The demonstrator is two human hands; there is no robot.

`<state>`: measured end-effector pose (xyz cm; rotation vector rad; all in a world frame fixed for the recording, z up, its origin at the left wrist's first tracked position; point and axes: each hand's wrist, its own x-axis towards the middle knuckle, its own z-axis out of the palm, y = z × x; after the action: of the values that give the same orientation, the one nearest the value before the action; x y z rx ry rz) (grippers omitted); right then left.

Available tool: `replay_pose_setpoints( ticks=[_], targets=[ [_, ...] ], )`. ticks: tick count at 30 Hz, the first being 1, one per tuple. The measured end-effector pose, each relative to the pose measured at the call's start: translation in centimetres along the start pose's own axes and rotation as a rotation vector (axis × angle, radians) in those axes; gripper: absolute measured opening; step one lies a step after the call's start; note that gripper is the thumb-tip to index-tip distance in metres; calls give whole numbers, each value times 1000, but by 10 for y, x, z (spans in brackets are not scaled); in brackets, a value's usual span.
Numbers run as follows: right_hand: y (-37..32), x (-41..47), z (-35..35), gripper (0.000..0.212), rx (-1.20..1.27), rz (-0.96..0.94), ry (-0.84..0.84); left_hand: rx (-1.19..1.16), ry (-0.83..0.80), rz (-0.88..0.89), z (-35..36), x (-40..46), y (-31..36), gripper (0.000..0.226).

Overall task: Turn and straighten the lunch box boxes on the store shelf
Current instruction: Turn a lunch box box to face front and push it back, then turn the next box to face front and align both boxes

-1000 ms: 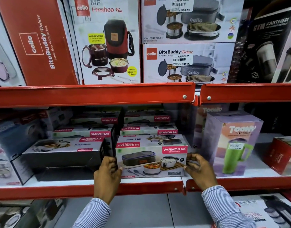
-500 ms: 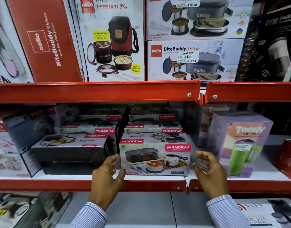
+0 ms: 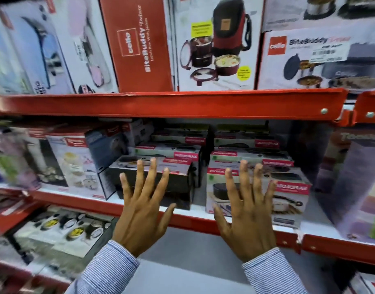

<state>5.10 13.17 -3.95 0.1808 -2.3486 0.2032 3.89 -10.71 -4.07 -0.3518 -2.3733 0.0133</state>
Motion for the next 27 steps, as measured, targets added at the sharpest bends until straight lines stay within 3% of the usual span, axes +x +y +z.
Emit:
replay_pose_setpoints(
  ticks=[4, 10, 18, 24, 27],
  targets=[
    [-45, 13, 24, 80, -50, -13, -52, -33, -23, -53, 7, -1, -51, 84],
    [-114, 26, 62, 79, 56, 79, -63, -278, -48, -57, 30, -12, -135, 89],
    [-150, 34, 67, 82, 385, 480, -37, -658, -135, -282, 46, -2, -192, 84],
    [-140, 60, 58, 67, 631, 832, -111, -702, -208, -361, 49, 24, -191, 74],
    [-134, 64, 54, 60, 741, 886, -112, -797, -258, -403, 44, 29, -188, 78]
  ],
)
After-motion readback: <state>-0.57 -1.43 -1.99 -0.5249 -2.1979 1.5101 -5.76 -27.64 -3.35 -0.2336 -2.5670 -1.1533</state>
